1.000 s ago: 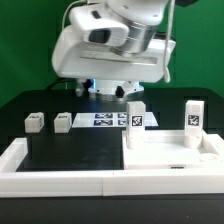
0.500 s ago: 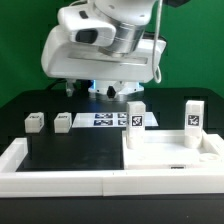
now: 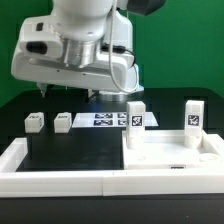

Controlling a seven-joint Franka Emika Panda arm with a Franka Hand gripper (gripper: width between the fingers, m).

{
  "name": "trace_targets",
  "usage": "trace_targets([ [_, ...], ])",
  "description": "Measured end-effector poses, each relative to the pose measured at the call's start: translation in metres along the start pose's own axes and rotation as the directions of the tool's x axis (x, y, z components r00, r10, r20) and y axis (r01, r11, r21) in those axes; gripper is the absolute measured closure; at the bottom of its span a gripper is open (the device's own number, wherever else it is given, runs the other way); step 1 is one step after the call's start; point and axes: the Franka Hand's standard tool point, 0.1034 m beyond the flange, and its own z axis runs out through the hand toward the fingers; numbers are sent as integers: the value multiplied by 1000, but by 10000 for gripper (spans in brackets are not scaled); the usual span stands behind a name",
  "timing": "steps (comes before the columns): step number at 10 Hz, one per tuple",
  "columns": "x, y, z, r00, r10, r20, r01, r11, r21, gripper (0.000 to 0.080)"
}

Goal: Assemble square table

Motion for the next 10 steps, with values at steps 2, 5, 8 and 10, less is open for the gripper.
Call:
trace_targets([
  [2,0,5,6,1000,-1,-6,1,1000,2,151],
  [5,-1,4,7,1000,-26,0,26,1000,7,151],
  [8,-19,8,21,988,-150,45,145,986,85,151],
  [10,-26,4,31,988,-142,60,135,985,105,151],
])
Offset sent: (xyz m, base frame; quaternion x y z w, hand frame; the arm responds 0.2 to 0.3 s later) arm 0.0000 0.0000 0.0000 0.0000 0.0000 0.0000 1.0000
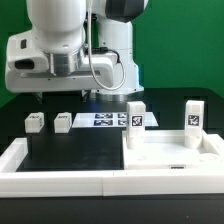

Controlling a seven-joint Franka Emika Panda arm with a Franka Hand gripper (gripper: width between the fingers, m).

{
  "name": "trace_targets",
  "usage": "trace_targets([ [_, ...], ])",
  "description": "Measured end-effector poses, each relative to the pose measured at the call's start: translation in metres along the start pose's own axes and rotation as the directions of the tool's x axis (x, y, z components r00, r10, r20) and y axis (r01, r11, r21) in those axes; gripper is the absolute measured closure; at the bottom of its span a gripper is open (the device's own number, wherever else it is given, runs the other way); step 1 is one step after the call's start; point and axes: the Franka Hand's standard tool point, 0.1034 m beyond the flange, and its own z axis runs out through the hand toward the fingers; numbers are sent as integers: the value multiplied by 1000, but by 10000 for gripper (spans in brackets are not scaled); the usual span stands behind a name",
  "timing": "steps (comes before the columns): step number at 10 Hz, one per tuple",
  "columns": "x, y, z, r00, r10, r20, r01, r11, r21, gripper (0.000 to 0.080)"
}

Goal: Assemble square table

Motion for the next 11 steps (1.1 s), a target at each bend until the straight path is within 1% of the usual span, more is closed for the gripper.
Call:
trace_targets([
  [4,0,0,2,1000,-4,2,4,1000,1,151],
  [6,-10,4,24,1000,6,16,-6,1000,15,151],
  [7,-14,5,30,1000,10,27,-10,1000,22,151],
  [9,-17,5,33,999,14,40,-15,1000,27,151],
  [11,-17,5,35,998,13,54,-15,1000,26,151],
])
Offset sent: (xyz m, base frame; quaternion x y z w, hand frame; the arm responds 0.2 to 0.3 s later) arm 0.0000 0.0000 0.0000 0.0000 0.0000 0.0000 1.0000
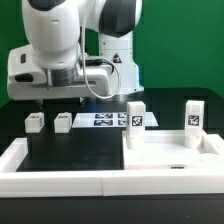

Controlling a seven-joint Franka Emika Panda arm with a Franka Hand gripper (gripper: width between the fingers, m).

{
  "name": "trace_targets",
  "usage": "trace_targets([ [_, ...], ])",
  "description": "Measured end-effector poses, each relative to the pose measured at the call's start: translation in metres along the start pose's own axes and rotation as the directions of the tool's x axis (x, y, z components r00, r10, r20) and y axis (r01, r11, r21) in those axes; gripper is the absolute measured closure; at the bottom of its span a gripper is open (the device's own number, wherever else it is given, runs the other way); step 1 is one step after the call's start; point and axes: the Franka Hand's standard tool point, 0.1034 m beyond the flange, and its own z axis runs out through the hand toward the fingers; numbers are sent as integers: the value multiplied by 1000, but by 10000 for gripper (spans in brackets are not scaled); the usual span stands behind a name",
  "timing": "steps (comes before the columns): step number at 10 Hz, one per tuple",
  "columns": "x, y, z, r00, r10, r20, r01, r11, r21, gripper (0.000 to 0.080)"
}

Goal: Assemble square table

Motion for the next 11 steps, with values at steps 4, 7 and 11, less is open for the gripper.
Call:
trace_targets([
  [4,-3,8,20,973,11,230,-5,1000,-27,151],
  [7,-3,7,31,932,30,360,-21,999,-29,151],
  [11,-1,2,28,933,45,356,-31,999,-44,151],
])
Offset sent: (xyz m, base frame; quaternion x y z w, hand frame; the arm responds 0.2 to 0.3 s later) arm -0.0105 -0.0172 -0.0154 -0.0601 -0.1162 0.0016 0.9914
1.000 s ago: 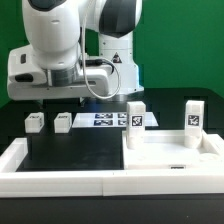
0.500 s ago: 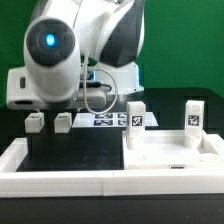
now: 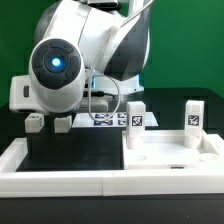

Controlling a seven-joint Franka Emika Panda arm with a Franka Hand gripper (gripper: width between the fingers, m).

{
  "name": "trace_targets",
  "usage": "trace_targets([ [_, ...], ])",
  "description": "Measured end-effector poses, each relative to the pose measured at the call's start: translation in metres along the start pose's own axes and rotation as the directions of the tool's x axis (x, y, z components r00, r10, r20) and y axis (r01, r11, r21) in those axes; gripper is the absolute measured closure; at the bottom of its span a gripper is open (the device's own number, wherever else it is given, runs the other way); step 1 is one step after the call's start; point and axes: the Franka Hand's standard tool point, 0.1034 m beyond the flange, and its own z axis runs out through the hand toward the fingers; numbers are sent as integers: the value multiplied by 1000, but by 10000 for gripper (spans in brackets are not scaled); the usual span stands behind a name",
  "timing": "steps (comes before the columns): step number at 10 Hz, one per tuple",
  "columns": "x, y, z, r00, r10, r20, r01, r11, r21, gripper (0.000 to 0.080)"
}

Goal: Assemble square table

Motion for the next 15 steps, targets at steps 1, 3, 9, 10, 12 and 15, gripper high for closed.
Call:
trace_targets([
  [1,1,0,0,1000,1,-1,-1,1000,-1,151],
  [3,7,-4,6,1000,9,-6,-9,1000,-9,151],
  [9,14,-3,16,1000,6,-24,-7,1000,-8,151],
  [10,16,-3,18,999,8,-33,-8,1000,-11,151],
  [12,18,-5,19,999,12,-36,-12,1000,-14,151],
  [15,18,-6,18,999,14,-38,-14,1000,-15,240],
])
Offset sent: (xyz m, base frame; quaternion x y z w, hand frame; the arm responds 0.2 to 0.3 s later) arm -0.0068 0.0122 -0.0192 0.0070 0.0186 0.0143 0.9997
